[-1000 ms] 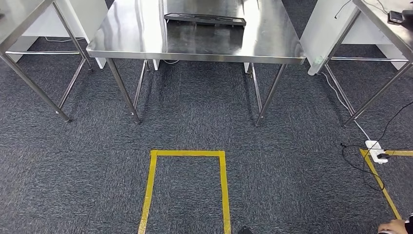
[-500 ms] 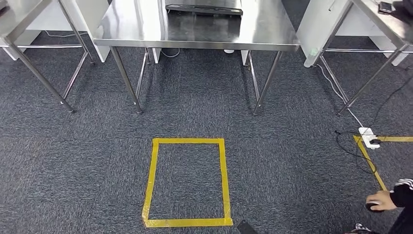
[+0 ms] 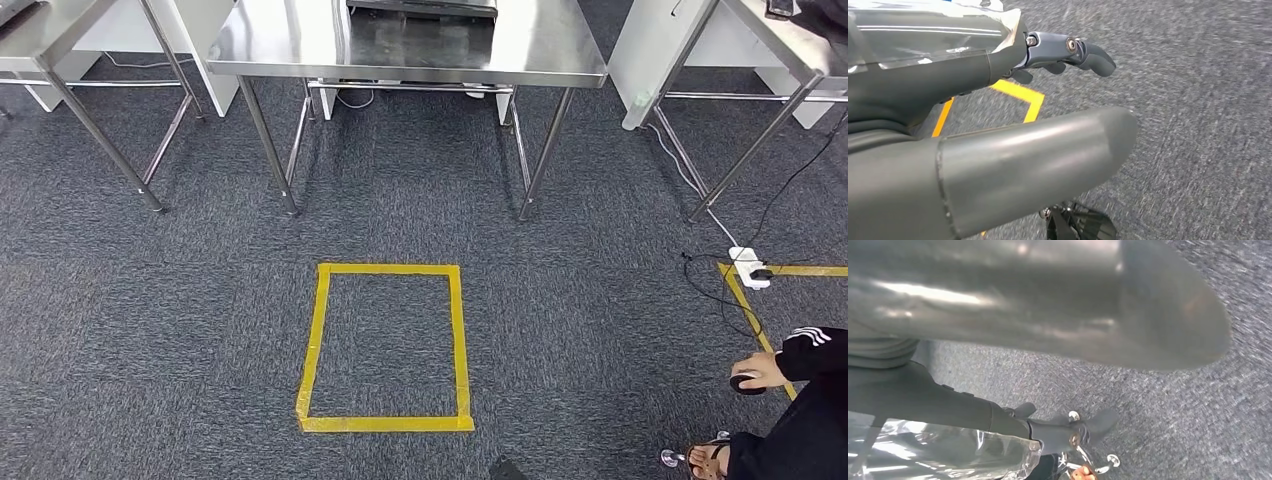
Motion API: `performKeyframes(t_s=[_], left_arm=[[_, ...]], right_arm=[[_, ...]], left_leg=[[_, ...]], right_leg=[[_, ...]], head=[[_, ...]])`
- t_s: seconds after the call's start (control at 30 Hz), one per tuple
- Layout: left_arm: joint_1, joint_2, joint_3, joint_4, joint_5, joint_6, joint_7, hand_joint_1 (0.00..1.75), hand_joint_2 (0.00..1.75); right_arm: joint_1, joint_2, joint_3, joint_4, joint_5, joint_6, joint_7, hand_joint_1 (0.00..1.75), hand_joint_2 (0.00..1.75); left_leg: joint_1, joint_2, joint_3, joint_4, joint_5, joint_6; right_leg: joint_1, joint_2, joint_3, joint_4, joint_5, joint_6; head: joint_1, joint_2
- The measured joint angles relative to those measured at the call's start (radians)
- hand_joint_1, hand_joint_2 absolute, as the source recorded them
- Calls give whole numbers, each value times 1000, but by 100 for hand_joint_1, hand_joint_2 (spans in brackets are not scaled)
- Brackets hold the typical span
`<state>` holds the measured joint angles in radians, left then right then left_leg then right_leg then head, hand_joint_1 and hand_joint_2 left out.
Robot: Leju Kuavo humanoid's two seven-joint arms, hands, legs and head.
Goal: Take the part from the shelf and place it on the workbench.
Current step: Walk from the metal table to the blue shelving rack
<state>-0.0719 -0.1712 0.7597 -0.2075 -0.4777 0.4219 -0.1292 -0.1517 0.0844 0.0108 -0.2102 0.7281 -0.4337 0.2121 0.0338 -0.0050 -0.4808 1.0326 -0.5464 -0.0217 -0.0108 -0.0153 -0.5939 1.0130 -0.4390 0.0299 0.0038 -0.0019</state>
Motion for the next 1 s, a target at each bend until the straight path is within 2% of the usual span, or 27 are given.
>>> performKeyframes(t_s=[0.07, 0.1, 0.13, 0.17, 0.23, 0.27, 0.3, 0.33, 0.37, 0.4, 0.43, 0.47, 0.5, 0.53, 0.6, 0.7, 0.73, 1.0], left_arm=[[1, 0, 0, 0, -2, 1, 0, 0, 0], [2, 0, 0, 0, -3, 1, 0, 0, 0], [4, -1, 0, 0, -3, 1, 0, 0, 0], [4, -1, 0, 0, -5, 0, -1, 0, 0], [5, 0, 0, 0, -10, -2, -3, 0, 0], [5, 0, 0, 0, -13, -3, -4, 0, 0], [5, 0, 0, 0, -16, -3, -5, 0, 0], [6, 0, 0, 0, -19, -4, -6, 0, 0], [6, 0, 0, 0, -21, -4, -6, 0, 0], [6, 0, 0, 0, -23, -5, -7, 0, 0], [5, 0, -1, 0, -24, -5, -8, 0, 0], [5, 0, -1, 0, -24, -5, -9, 0, 0], [5, 0, -1, 0, -24, -5, -9, 0, 0], [5, 0, -2, 0, -24, -5, -9, 0, 0], [5, 1, -2, 0, -25, -5, -10, 0, 0], [5, 1, -3, 0, -36, -9, -13, 0, 0], [5, 2, -4, 0, -40, -11, -14, 0, 0], [5, 7, -19, 0, -57, -17, -15, 0, 0]], right_arm=[[1, 0, -1, 0, 0, 0, 0, 0, 0], [3, -1, -1, 0, 0, -1, 0, 0, 0], [6, -1, -1, 0, -1, -2, -1, 0, 0], [8, -1, -3, 0, -2, -3, -3, 0, 0], [13, -1, -9, 0, -7, -6, -9, 0, 0], [17, -1, -13, 0, -10, -9, -12, 0, 0], [21, -2, -17, 0, -12, -12, -16, 0, 0], [25, -3, -21, 0, -15, -15, -20, 0, 0], [27, -4, -24, 0, -17, -17, -22, 0, 0], [27, -4, -27, 0, -18, -19, -24, 0, 0], [27, -4, -30, 0, -19, -20, -26, 0, 0], [27, -3, -33, 0, -19, -21, -27, 0, 0], [28, -3, -35, 0, -20, -22, -28, 0, 0], [30, -3, -37, 0, -20, -23, -28, 0, 0], [33, -3, -40, 0, -21, -25, -29, 0, 0], [36, -3, -47, 0, -29, -32, -35, 0, 0], [37, -3, -51, 0, -34, -35, -39, 0, 0], [50, -2, -78, 0, -43, -53, -57, 0, 0]], left_leg=[[-5, 1, -4, -19, -4, 23], [-7, 3, -9, -21, 3, 37], [-7, 5, -15, -24, 12, 49], [-8, 7, -23, -25, 20, 58], [-11, 9, -41, -24, 34, 66], [-13, 10, -50, -24, 41, 66], [-14, 10, -57, -24, 48, 65], [-14, 9, -63, -23, 54, 63], [-14, 9, -67, -23, 58, 60], [-16, 9, -69, -23, 62, 55], [-17, 10, -70, -23, 65, 50], [-20, 11, -71, -23, 67, 45], [-22, 11, -73, -22, 64, 48], [-22, 12, -73, -22, 65, 55], [-19, 12, -74, -25, 68, 63], [-14, 12, -75, -32, 81, 44], [-14, 11, -74, -34, 83, 40], [-11, 11, -78, -37, 90, 29]], right_leg=[[1, 0, -12, 4, 10, 18], [0, 2, -24, 19, 2, 22], [-1, 3, -41, 52, -19, 21], [-4, 4, -66, 107, -51, 17], [-5, 7, -113, 234, -113, 14], [-6, 7, -122, 273, -129, 17], [-6, 8, -108, 271, -130, 23], [-6, 8, -72, 230, -118, 30], [-6, 8, -19, 154, -98, 37], [-5, 9, 31, 76, -84, 38], [-2, 10, 66, 16, -73, 34], [1, 11, 83, -19, -68, 26], [2, 12, 86, -30, -69, 18], [2, 13, 85, -32, -65, 13], [1, 13, 85, -33, -61, 7], [7, 13, 79, -32, -56, -2], [8, 12, 78, -32, -55, -4], [14, 13, 77, -29, -51, -9]], head=[[3, 0], [4, 0], [6, 0], [8, 0], [12, 0], [12, 0], [12, 0], [12, 0], [12, 0], [12, 0], [12, 0], [11, 0], [11, 0], [10, 0], [9, 0], [9, 0], [9, 0], [9, 0]])
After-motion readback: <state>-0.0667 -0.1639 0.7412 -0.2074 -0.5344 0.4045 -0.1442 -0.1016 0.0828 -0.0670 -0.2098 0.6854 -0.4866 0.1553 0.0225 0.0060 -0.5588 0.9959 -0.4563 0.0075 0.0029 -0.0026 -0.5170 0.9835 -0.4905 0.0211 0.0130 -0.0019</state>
